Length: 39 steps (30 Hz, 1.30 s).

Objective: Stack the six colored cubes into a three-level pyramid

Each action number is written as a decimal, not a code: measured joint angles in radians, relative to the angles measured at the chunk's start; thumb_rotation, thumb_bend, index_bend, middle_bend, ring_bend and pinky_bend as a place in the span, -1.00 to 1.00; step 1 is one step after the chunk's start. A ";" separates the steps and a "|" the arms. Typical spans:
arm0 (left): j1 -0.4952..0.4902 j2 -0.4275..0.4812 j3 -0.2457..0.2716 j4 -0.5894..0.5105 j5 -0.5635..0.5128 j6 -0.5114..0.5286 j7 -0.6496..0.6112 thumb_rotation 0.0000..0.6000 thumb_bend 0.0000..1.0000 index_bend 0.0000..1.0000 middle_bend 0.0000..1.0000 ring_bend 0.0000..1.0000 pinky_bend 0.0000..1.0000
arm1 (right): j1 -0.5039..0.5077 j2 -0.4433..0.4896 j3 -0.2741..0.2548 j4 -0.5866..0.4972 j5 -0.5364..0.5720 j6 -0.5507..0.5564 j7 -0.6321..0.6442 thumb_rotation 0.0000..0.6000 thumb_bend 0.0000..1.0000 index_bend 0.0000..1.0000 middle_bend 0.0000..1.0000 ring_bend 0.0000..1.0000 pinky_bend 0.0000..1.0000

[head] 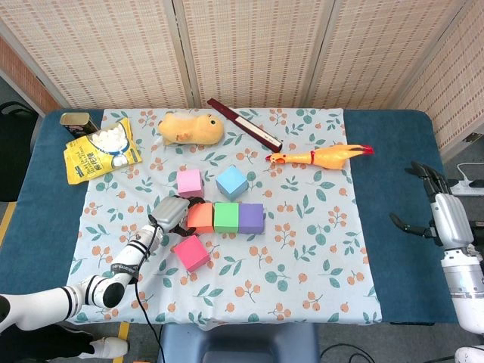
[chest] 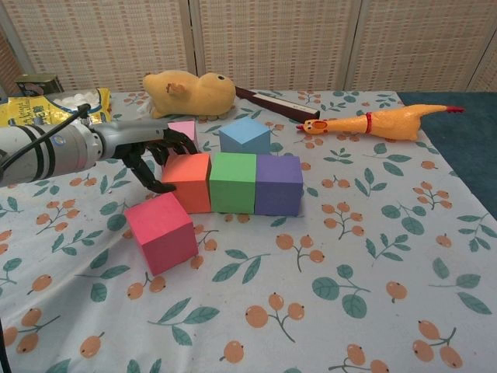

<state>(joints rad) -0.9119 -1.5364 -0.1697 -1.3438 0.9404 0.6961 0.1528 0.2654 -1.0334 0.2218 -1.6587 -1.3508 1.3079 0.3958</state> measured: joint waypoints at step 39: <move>0.017 0.063 0.017 -0.110 -0.017 0.033 0.029 1.00 -0.29 -1.00 -1.00 -1.00 -0.81 | -0.014 0.010 0.001 -0.009 -0.010 0.017 0.015 1.00 -0.69 -1.00 -0.71 -1.00 -1.00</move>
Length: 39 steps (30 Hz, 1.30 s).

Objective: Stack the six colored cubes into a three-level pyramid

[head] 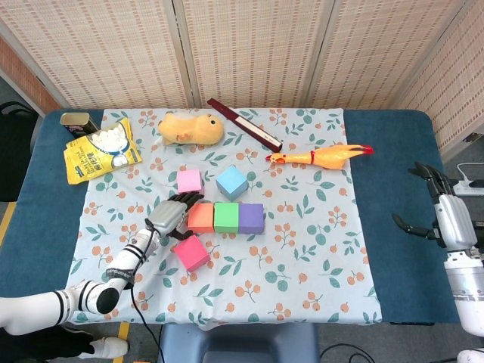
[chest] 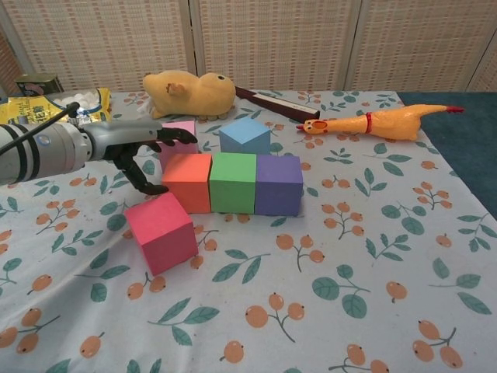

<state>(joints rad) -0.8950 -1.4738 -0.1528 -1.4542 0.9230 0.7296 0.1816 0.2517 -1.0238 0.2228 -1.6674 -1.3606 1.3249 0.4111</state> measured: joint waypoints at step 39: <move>-0.176 -0.042 -0.056 0.497 0.058 -0.329 -0.132 1.00 -0.36 -0.89 -0.91 -1.00 -0.77 | 0.017 -0.004 -0.006 0.001 -0.003 -0.022 -0.005 1.00 -0.69 -1.00 -0.71 -1.00 -1.00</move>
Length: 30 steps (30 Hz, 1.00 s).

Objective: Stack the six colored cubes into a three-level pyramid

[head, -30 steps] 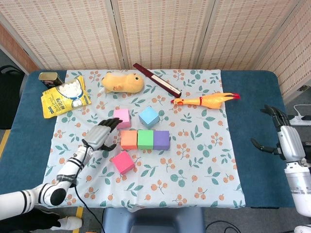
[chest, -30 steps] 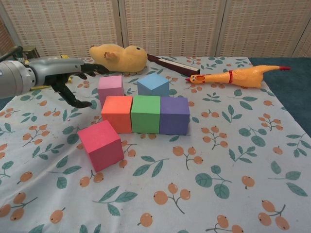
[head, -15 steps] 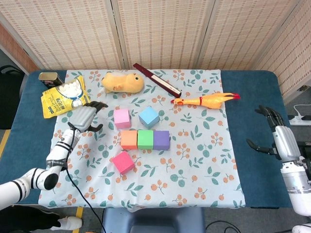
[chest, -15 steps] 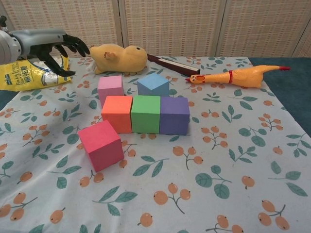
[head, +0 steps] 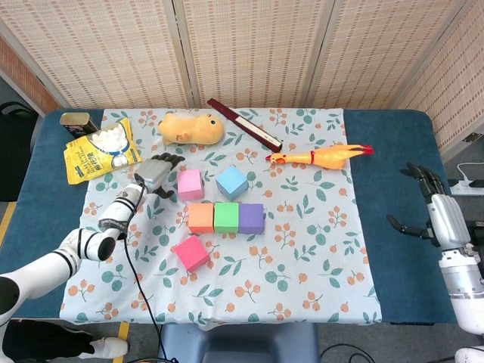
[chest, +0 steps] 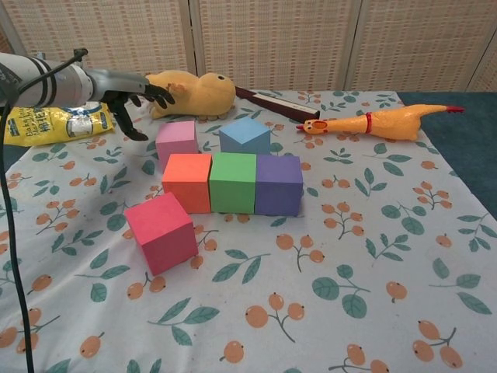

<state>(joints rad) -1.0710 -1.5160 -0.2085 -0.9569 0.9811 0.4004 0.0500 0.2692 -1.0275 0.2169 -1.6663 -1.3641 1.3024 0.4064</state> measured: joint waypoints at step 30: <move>-0.075 -0.082 0.005 0.121 -0.035 -0.106 -0.095 1.00 -0.35 -0.72 -0.74 -0.85 -0.68 | -0.010 -0.006 0.001 0.038 0.020 -0.005 0.029 1.00 -0.69 -1.00 -0.71 -1.00 -1.00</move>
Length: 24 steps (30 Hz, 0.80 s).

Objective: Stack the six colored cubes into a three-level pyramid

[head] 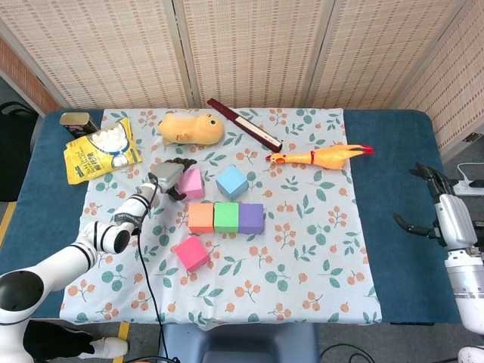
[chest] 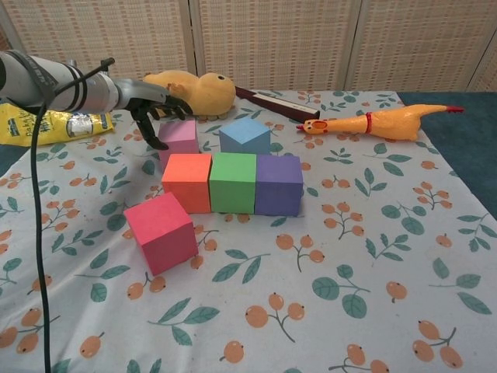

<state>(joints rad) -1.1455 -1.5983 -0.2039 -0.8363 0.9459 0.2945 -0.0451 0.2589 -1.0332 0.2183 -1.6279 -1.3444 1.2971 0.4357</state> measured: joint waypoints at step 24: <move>0.077 0.136 -0.039 -0.293 0.036 0.256 0.032 1.00 -0.37 -0.12 0.00 -0.15 -0.37 | -0.001 -0.006 0.006 0.004 -0.026 0.020 0.032 1.00 -0.69 -1.00 -0.71 -1.00 -1.00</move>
<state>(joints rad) -1.0684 -1.4626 -0.2434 -1.1293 0.9815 0.5506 -0.0131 0.2577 -1.0388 0.2248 -1.6241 -1.3707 1.3170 0.4672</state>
